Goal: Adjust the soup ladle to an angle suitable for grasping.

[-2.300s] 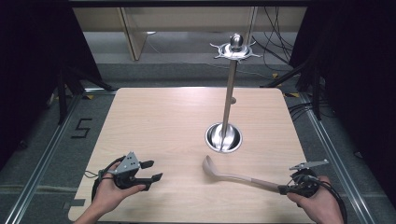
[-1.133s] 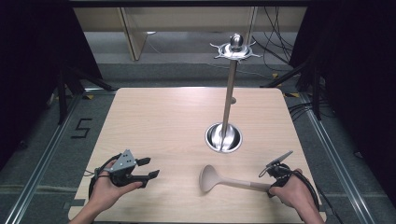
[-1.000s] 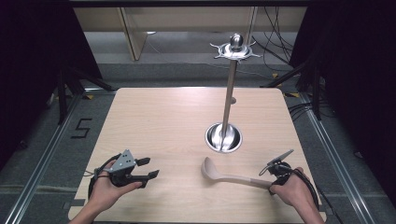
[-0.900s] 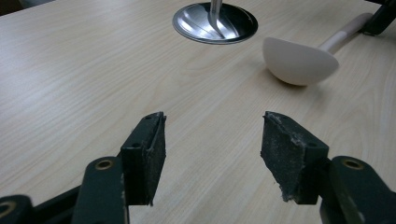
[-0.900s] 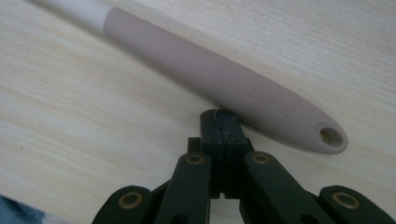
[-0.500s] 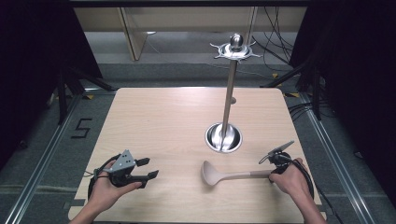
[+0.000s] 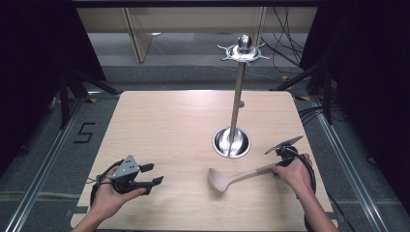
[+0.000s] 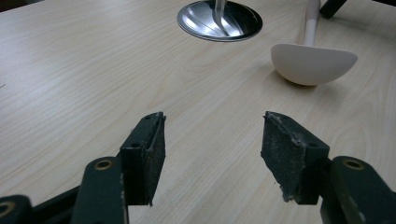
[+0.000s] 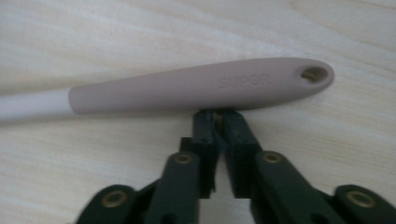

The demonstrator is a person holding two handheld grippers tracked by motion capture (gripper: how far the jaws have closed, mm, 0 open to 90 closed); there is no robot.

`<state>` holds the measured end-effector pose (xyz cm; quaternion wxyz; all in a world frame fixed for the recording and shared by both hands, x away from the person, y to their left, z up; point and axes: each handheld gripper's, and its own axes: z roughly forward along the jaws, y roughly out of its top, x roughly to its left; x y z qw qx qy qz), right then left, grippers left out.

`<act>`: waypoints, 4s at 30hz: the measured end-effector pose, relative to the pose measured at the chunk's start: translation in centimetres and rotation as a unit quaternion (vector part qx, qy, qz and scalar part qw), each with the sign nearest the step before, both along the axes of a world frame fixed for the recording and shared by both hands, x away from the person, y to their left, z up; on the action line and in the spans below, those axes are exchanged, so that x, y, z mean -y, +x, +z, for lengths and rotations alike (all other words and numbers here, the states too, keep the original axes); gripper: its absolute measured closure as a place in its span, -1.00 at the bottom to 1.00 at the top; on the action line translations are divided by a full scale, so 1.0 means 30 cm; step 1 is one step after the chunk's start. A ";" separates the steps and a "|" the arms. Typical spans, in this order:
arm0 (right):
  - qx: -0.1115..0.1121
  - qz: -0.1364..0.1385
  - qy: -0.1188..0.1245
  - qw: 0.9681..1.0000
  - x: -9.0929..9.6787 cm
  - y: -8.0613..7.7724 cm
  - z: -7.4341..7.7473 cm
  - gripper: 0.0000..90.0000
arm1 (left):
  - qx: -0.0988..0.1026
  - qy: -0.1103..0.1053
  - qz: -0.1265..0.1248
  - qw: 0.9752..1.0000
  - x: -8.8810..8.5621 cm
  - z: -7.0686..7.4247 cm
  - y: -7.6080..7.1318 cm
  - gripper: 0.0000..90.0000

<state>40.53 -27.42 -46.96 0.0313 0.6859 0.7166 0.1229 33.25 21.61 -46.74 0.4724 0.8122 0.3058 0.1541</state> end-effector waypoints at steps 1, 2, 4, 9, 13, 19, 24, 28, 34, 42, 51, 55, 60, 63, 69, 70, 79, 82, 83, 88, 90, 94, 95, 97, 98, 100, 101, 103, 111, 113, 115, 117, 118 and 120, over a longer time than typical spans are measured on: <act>0.008 -0.023 0.022 0.999 0.004 -0.003 0.004 0.45 | 0.001 0.000 0.000 1.000 0.000 0.000 -0.001 -0.13; 0.011 -0.032 0.036 0.999 0.010 -0.007 0.010 0.29 | 0.001 0.000 0.000 1.000 0.000 0.000 -0.001 -0.13; 0.009 -0.084 0.089 0.992 0.005 -0.017 0.019 0.08 | 0.000 -0.002 0.001 1.000 0.001 0.001 -0.002 -0.13; -0.005 -0.101 0.105 0.989 -0.045 -0.022 0.000 -0.14 | 0.003 0.004 -0.002 1.000 0.004 0.003 -0.003 -0.13; -0.014 -0.082 0.096 0.992 -0.074 -0.011 -0.013 -0.19 | 0.005 0.007 -0.005 1.000 0.000 0.003 0.000 -0.13; -0.022 -0.104 0.098 0.990 -0.097 0.021 -0.008 -0.22 | 0.002 0.003 -0.001 1.000 0.002 0.001 -0.002 -0.13; -0.030 -0.088 0.083 0.992 -0.101 0.047 -0.006 -0.20 | -0.008 0.000 -0.002 1.000 0.008 -0.003 -0.006 -0.13; -0.028 -0.082 0.086 0.993 -0.091 0.064 -0.016 -0.20 | -0.002 0.007 -0.003 1.000 0.006 -0.004 -0.003 -0.13; -0.066 -0.097 0.089 0.989 -0.090 0.099 0.000 -0.17 | -0.006 0.009 -0.007 1.000 0.007 -0.004 -0.002 -0.13; -0.065 -0.120 0.073 0.988 -0.131 0.126 -0.004 -0.16 | -0.007 0.006 -0.003 1.000 0.004 -0.005 -0.004 -0.13; -0.019 -0.068 0.050 0.996 -0.134 0.120 -0.025 -0.05 | -0.008 0.008 -0.003 1.000 0.003 -0.005 -0.005 -0.13; -0.040 -0.048 0.044 0.997 -0.118 0.121 -0.011 0.17 | -0.008 0.009 -0.003 1.000 0.002 -0.005 -0.006 -0.13; -0.044 -0.030 0.048 0.997 -0.088 0.122 -0.007 0.33 | -0.005 0.010 -0.005 1.000 0.001 -0.004 -0.005 -0.13; -0.036 -0.003 0.047 0.998 -0.070 0.119 -0.013 0.51 | -0.005 0.010 -0.005 1.000 0.000 -0.004 -0.005 -0.13; -0.063 0.015 0.010 0.998 -0.070 0.102 0.001 0.66 | -0.008 0.009 -0.002 1.000 0.001 -0.006 -0.006 -0.13; -0.064 0.010 0.017 0.998 -0.069 0.100 0.003 0.66 | -0.008 0.009 -0.002 1.000 0.001 -0.006 -0.006 -0.13; -0.020 0.028 0.093 0.995 -0.053 0.044 0.055 0.66 | -0.003 0.011 0.000 1.000 0.001 -0.008 -0.004 -0.13; -0.002 0.028 0.145 0.989 -0.044 0.006 0.078 0.66 | -0.011 0.003 0.004 1.000 0.005 -0.012 -0.007 -0.13; 0.007 0.035 0.151 0.988 -0.037 -0.005 0.085 0.66 | -0.015 0.004 0.001 1.000 0.004 -0.012 -0.006 -0.13; 0.130 0.126 0.174 0.968 0.019 -0.069 0.115 0.66 | -0.007 0.011 -0.002 1.000 0.004 -0.015 -0.002 -0.13; 0.140 0.130 0.182 0.965 0.023 -0.083 0.124 0.66 | -0.011 0.015 -0.003 1.000 0.003 -0.015 0.000 -0.13; 0.227 0.163 0.189 0.941 0.046 -0.135 0.145 0.65 | -0.009 0.003 0.004 1.000 0.004 -0.015 0.002 -0.15; 0.227 0.163 0.189 0.941 0.046 -0.135 0.145 0.65 | -0.009 0.000 0.007 1.000 0.007 -0.014 0.000 -0.15; 0.262 0.168 0.180 0.933 0.046 -0.158 0.154 0.65 | -0.008 -0.001 0.008 1.000 0.009 -0.013 0.000 -0.16; 0.292 0.175 0.178 0.923 0.045 -0.179 0.161 0.65 | -0.013 -0.007 0.012 1.000 0.013 -0.015 -0.003 -0.16; 0.298 0.175 0.181 0.921 0.043 -0.189 0.166 0.65 | -0.010 -0.004 0.005 1.000 0.015 -0.016 0.000 -0.16; 0.294 0.163 0.186 0.923 0.036 -0.205 0.173 0.66 | -0.010 -0.002 0.004 1.000 0.015 -0.015 -0.001 -0.16; 0.318 0.172 0.190 0.913 0.040 -0.216 0.174 0.66 | -0.006 -0.001 0.006 1.000 0.016 -0.014 -0.003 -0.16; 0.345 0.201 0.181 0.899 0.047 -0.246 0.193 0.66 | -0.004 -0.031 0.029 0.999 0.014 -0.008 -0.005 -0.23; 0.357 0.209 0.186 0.891 0.046 -0.244 0.188 0.66 | 0.007 -0.028 0.026 0.999 0.011 -0.005 -0.003 -0.23; 0.360 0.198 0.193 0.891 0.045 -0.269 0.201 0.66 | 0.013 -0.034 0.029 0.999 0.013 -0.001 -0.004 -0.23; 0.392 0.219 0.179 0.876 0.054 -0.273 0.207 0.66 | 0.018 -0.033 0.031 0.999 0.010 0.002 -0.003 -0.23; 0.395 0.217 0.182 0.874 0.052 -0.283 0.211 0.66 | 0.023 -0.033 0.037 0.998 0.009 0.004 -0.005 -0.23; 0.417 0.233 0.170 0.862 0.058 -0.287 0.214 0.66 | 0.040 -0.042 0.042 0.997 0.008 0.013 -0.003 -0.22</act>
